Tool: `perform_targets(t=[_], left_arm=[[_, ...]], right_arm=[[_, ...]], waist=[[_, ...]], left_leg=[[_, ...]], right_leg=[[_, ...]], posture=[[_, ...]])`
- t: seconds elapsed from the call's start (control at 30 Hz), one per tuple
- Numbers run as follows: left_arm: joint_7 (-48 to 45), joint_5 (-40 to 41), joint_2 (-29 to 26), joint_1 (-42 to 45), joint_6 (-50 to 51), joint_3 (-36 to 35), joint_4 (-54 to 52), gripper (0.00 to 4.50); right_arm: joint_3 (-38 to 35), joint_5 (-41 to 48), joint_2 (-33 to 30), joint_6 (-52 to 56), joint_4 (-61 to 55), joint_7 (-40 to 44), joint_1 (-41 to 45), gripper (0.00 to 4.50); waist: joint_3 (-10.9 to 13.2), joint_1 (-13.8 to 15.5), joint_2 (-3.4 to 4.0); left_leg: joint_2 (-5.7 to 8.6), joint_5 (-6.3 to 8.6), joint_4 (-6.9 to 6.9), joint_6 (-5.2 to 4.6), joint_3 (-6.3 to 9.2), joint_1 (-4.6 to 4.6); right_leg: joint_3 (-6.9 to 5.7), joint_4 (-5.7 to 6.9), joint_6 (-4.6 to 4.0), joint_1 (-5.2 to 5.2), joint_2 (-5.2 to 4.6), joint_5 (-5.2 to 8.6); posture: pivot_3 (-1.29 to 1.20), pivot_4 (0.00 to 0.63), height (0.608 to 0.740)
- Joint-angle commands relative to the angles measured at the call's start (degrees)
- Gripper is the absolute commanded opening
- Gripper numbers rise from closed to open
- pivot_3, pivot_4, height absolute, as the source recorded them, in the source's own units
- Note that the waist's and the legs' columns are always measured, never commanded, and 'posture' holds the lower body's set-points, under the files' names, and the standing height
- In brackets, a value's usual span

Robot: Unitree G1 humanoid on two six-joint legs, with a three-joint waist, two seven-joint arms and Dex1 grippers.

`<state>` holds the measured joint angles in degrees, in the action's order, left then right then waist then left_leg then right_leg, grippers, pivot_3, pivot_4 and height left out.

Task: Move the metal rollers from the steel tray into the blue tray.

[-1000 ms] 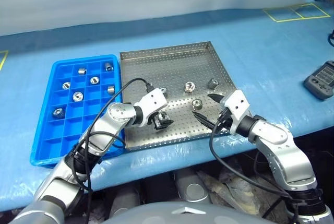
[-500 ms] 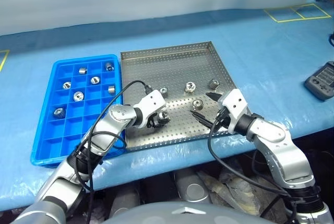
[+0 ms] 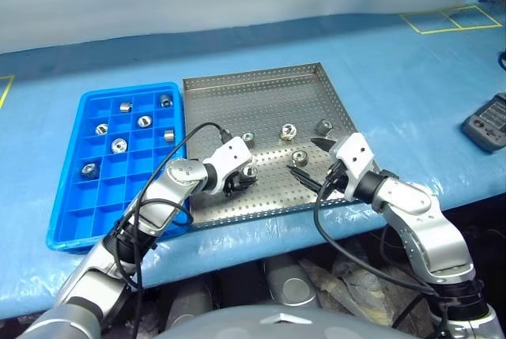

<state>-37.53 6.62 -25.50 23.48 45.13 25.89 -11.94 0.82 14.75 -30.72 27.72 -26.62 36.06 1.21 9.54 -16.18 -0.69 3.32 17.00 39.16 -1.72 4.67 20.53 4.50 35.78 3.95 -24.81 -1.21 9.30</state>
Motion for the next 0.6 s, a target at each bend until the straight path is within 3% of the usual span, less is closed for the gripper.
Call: perform_targets(t=[0.03,0.13,0.3,0.6], left_arm=[[0.17,-0.93,-0.48,0.21,-0.02,-0.68,-0.95,2.64],[0.17,-0.74,-0.31,0.19,0.17,-0.84,-0.85,2.64],[0.05,-0.73,-0.34,0.28,0.36,-0.79,-1.03,1.67],[0.38,-1.21,-0.34,0.4,0.17,-1.01,-0.89,1.67]], right_arm=[[-0.07,0.1,0.33,-1.61,-0.1,-0.18,1.13,4.5],[0.1,0.04,0.4,-1.83,0.13,-0.2,1.36,4.5],[0.19,0.01,0.43,-2.21,0.35,-0.26,1.53,4.5],[0.37,0.07,0.43,-2.5,0.54,-0.37,1.69,4.5]], waist=[[0.0,0.02,0.0],[0.0,0.07,0.0],[0.0,0.11,0.0],[0.0,0.1,0.0]], left_leg=[[0.0,0.0,0.0,0.0,0.0,0.0],[0.0,0.0,0.0,0.0,0.0,0.0],[0.0,0.0,0.0,-0.01,0.0,0.0],[0.0,0.0,0.0,0.0,0.0,0.0]], right_leg=[[0.0,0.0,0.0,0.0,0.0,0.0],[0.0,0.0,0.0,0.0,0.0,0.0],[0.0,0.0,0.0,0.0,-0.01,0.0],[0.01,0.0,0.0,0.0,-0.01,0.0]], posture=[[-0.31,0.15,0.74],[-0.31,0.15,0.74],[-0.31,0.15,0.74],[-0.31,0.15,0.74]])
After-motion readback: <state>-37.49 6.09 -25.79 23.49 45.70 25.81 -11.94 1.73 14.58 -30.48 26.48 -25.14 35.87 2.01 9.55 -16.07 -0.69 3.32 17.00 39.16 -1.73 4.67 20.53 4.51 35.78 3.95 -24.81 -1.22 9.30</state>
